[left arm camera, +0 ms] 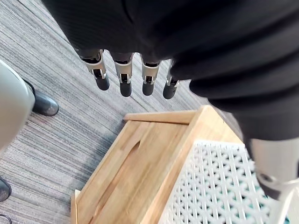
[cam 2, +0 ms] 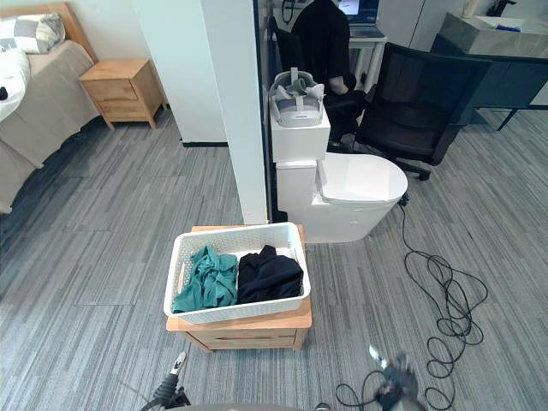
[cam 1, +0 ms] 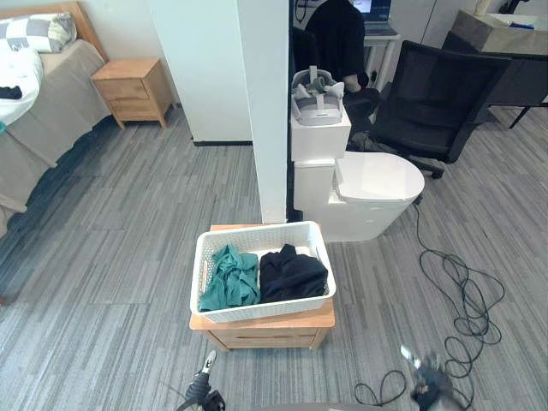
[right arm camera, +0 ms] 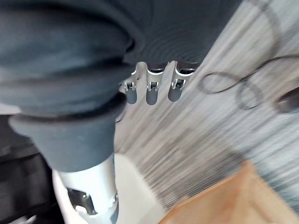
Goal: Pick up the laundry basket with both hands and put the clothes into the washing machine.
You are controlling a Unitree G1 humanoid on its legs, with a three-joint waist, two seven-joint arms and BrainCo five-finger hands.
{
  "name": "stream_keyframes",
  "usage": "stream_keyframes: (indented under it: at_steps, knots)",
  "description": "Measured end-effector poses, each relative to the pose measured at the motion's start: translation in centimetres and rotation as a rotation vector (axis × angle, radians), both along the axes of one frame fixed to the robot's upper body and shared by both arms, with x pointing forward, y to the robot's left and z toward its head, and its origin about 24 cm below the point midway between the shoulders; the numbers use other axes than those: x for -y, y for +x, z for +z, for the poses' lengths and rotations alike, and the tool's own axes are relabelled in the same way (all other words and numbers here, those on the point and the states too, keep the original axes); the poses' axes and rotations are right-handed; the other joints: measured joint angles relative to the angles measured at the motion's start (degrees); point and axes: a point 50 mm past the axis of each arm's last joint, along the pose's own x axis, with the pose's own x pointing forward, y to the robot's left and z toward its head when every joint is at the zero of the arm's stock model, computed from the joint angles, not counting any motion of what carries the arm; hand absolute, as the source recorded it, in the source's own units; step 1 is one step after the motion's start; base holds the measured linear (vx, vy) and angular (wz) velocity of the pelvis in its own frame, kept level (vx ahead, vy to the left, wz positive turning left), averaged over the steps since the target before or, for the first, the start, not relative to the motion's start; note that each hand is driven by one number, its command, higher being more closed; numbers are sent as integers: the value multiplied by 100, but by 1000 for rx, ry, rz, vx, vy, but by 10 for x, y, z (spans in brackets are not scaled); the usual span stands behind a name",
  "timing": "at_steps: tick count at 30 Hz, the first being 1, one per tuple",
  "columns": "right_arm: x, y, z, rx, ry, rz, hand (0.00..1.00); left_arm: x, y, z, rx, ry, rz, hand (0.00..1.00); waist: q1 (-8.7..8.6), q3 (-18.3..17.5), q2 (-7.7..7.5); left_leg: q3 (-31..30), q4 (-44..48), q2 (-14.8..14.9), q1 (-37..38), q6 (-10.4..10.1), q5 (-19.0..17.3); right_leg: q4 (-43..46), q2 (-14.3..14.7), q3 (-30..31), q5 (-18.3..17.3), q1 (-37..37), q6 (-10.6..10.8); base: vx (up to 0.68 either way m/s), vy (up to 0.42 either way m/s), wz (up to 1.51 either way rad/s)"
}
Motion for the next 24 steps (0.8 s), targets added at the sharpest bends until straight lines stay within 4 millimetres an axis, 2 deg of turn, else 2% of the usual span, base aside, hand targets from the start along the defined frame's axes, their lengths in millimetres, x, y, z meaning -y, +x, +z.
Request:
stream_keyframes:
  at_steps: [4,6,7,8,9,10,11,13,16,17,21,22,24]
  knots:
    - [5,29,44,214,-108,-11,0,-21,0,9,41,73,94,0,23,66,-203,-96,91,-14,-275,-1,1,-83,-22,-229,-4,-89,6,22,2,24]
    - [9,42,73,331,-177,-10,0,-33,17,21,134,112,150,0,26,132,-199,-164,152,-13,-475,-2,1,-64,-39,-342,-22,-219,32,-20,-33,19]
    - [10,46,82,365,-197,-7,0,-38,25,28,178,131,161,0,24,194,-202,-176,197,-13,-528,-2,0,-44,-49,-368,-36,-248,53,-69,-36,15]
    - [11,55,99,436,-238,-3,0,-49,43,45,279,182,184,0,29,287,-162,-193,268,-10,-692,-3,-3,29,-62,-396,-66,-396,89,-86,-34,10]
    - [12,60,108,470,-257,-3,0,-53,54,55,333,207,192,0,37,307,-170,-202,303,1,-789,-3,-3,54,-61,-411,-66,-468,89,-171,-47,10]
    - [12,76,131,555,-319,18,0,-68,86,93,511,307,205,0,67,505,-85,-186,414,23,-1058,-3,-6,169,-67,-414,-75,-727,72,-161,-33,5]
    - [12,83,137,574,-339,32,0,-73,97,107,571,340,212,0,87,572,-50,-173,450,28,-1156,-3,-6,213,-71,-407,-78,-831,69,-194,-36,-3]
    - [10,108,160,646,-387,94,0,-82,132,153,761,441,227,0,168,827,54,-140,600,50,-1451,-5,1,392,-79,-347,-82,-1164,54,-166,-35,-12]
    - [-3,145,186,728,-411,183,0,-84,166,190,883,520,201,0,173,1007,84,-117,618,47,-1701,-9,107,573,-88,-245,-73,-1532,25,-105,-41,-13]
    - [-9,163,199,759,-421,217,0,-81,183,207,936,542,178,0,171,1149,80,-114,614,47,-1779,-12,162,620,-90,-206,-48,-1640,-12,-83,-44,-4]
    - [-34,218,241,816,-445,329,0,-52,239,260,1069,621,35,0,168,1780,101,-110,625,39,-2049,-11,315,644,-83,-132,79,-1942,-140,-87,-36,-4]
    - [-36,221,244,817,-444,332,0,-51,242,263,1074,625,28,0,168,1826,104,-110,629,39,-2064,-10,323,645,-82,-130,92,-1960,-148,-87,-22,-4]
    - [-43,240,255,789,-449,354,0,-44,264,274,1045,650,-20,0,157,2031,111,-107,714,40,-2256,-17,343,643,-80,-112,142,-2119,-175,-55,-11,-4]
